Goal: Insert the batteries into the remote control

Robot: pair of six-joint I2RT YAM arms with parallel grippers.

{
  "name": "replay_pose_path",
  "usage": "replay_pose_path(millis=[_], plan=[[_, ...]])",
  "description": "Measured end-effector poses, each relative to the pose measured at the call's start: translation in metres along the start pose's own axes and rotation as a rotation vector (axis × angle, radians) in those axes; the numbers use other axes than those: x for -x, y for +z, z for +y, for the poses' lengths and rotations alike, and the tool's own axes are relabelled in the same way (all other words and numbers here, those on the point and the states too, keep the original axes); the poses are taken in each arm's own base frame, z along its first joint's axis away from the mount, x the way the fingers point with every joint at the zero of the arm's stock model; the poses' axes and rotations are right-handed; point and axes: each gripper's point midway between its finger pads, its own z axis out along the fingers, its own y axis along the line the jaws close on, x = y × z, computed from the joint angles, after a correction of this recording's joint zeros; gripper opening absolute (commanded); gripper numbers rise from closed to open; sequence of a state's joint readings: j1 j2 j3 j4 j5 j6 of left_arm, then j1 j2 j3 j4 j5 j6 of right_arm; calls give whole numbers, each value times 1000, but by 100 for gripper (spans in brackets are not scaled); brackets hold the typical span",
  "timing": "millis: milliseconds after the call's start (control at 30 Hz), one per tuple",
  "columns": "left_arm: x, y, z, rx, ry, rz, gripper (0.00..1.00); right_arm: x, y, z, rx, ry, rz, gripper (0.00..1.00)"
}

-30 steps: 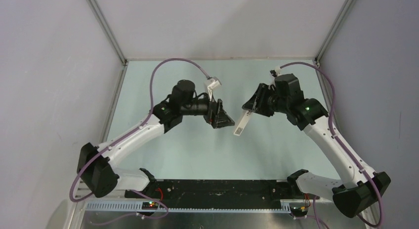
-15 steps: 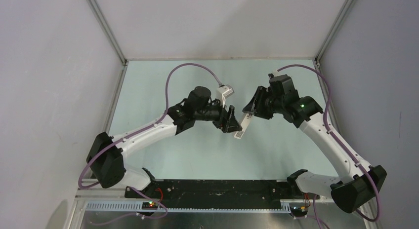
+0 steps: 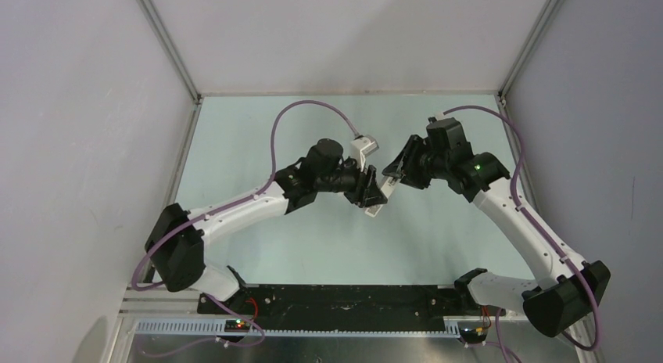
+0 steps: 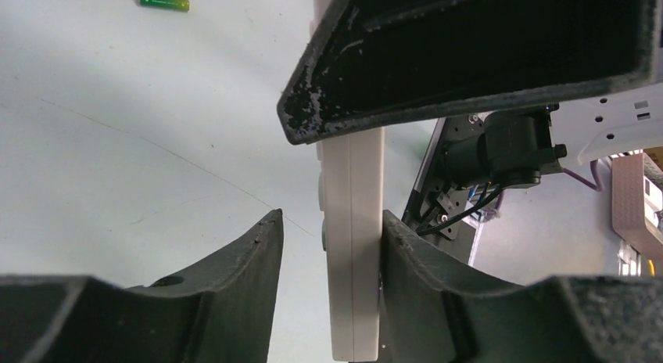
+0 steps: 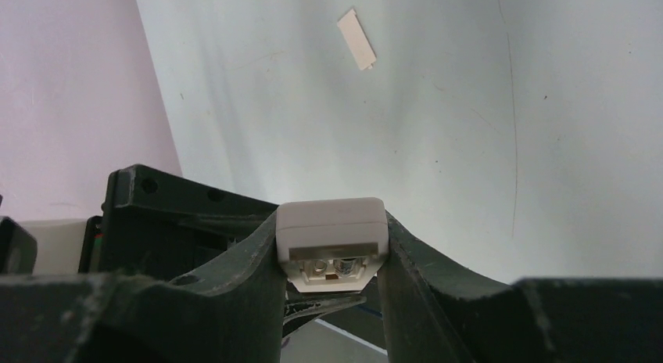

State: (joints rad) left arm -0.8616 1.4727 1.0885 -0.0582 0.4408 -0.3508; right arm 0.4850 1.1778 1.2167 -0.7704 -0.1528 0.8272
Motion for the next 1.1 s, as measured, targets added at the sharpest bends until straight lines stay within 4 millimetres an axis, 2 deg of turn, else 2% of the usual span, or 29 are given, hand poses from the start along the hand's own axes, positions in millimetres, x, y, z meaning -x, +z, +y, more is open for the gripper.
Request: replay_pose_path(millis=[167,300,333,367,400,433,500,567,700,767,833,900,933,1000,1100], plan=[[0,1,-1,-3,2,-1,23,0,5,-4,0,48,5,0],[-1,2,-1,-3,-6,2,8,0,6,-5,5,69,4,1],[-2,2,-2,-6,-8,4,5,0,7,-5,6,72,3,6],[-2,3,-1,-6,-9,7,1,0,7,-6,5,76,4,22],[-4,3,-1,-8,-11,11,0,-1,8,-7,3,80,7,30],[-4,4,-1,-9,-15,14,0,-2,8,-8,2,83,8,43],[-7,5,-1,-14,-21,22,0,-3,9,-11,1,94,6,59],[-8,5,-2,-18,-22,26,0,-4,8,-13,8,114,-1,71],[-7,5,-1,-18,-23,25,0,-1,0,-16,37,152,-30,83],[-6,5,1,-14,-26,22,0,4,-5,-18,50,166,-59,84],[-5,3,5,-10,-32,19,0,10,-11,-20,61,176,-86,79],[-4,1,13,1,-45,15,0,14,-15,-24,64,193,-113,66],[-5,0,19,11,-56,13,0,16,-17,-28,59,204,-126,57],[-10,-5,34,41,-85,16,0,21,-18,-41,35,247,-159,47],[-18,-14,57,90,-129,17,0,31,-15,-65,-37,295,-208,41]])
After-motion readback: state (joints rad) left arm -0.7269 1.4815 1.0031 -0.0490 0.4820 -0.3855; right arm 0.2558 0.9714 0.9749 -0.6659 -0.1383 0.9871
